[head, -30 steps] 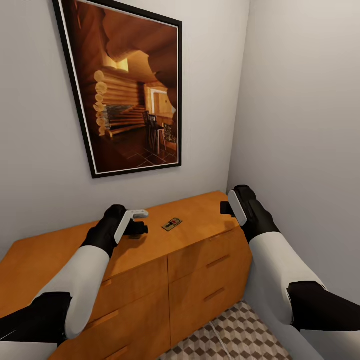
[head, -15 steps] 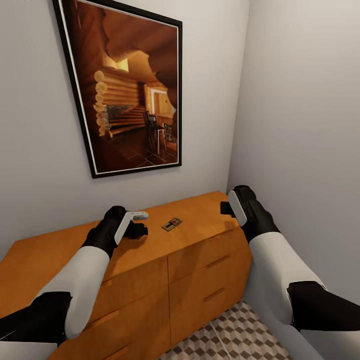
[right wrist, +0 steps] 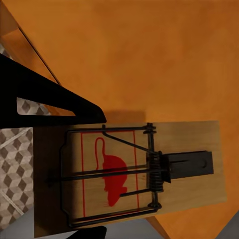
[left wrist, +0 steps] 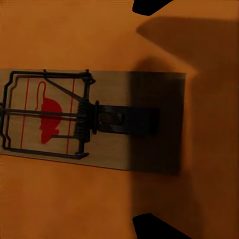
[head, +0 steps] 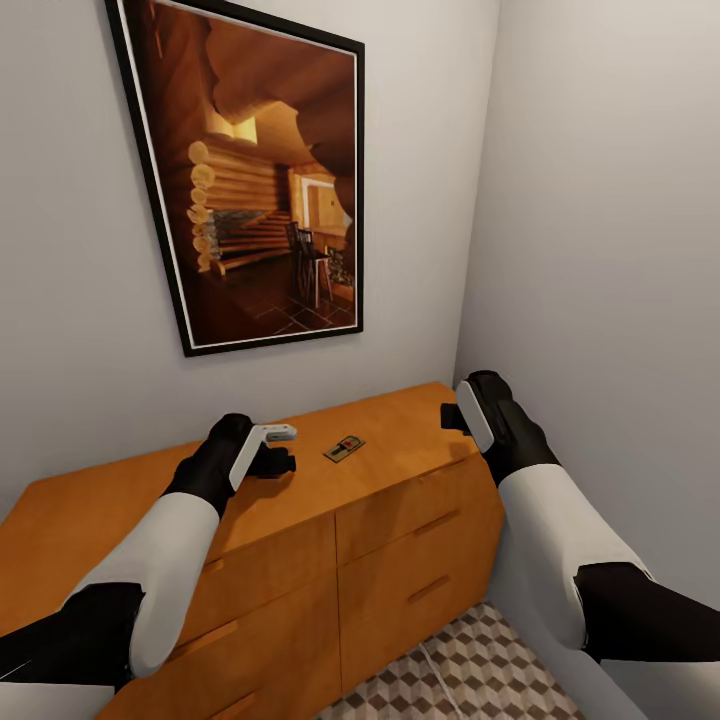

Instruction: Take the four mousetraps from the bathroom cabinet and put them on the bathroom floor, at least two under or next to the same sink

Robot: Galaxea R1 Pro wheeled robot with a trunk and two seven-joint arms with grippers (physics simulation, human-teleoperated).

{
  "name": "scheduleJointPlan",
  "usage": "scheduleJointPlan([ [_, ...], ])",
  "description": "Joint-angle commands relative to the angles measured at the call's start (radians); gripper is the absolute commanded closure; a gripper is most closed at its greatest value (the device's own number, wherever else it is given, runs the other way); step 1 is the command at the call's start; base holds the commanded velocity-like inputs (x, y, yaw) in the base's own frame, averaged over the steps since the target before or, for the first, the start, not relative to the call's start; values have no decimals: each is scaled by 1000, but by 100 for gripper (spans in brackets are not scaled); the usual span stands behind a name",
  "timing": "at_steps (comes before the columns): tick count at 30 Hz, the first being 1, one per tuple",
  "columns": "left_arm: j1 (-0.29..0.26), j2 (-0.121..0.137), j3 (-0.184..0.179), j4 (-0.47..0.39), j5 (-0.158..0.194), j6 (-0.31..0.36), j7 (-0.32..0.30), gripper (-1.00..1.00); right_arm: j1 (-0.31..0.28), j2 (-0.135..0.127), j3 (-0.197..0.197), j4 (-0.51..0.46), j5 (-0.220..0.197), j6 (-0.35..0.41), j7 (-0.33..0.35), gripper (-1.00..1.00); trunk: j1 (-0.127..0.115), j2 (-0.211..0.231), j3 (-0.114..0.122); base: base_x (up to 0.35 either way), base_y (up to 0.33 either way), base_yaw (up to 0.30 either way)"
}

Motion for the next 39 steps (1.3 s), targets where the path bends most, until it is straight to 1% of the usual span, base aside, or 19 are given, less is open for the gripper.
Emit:
scheduleJointPlan([
  [1, -1, -1, 5, -1, 7, 4, 7, -100, -1, 0, 2, -1, -11, 2, -12, 100, 0, -1, -1, 0, 0, 0],
  [10, -1, -1, 5, 7, 7, 0, 7, -100, 0, 0, 2, 0, -11, 2, -12, 100, 0, -1, -1, 0, 0, 0],
  [16, -1, 0, 6, 38, 7, 0, 7, -100, -1, 0, 2, 0, -11, 2, -11, 100, 0, -1, -1, 0, 0, 0],
  [17, -1, 0, 6, 46, 7, -1, 7, 100, -1, 0, 2, 0, -11, 2, -11, 100, 0, -1, -1, 0, 0, 0],
  [23, -1, 1, 6, 62, 7, -11, 17, 100, -1, -3, 1, 0, -11, 2, -11, 100, 0, -1, -1, 0, 0, 0],
  [29, -1, 1, 7, 65, 8, -14, 53, 100, -1, -21, 2, 0, -14, 2, -11, 100, 0, -1, -1, 0, 0, 0],
  [39, -1, -1, 7, 48, 8, -13, 61, 100, -1, -26, 2, 0, -13, 2, -10, 100, 0, -1, -1, 0, 0, 0],
])
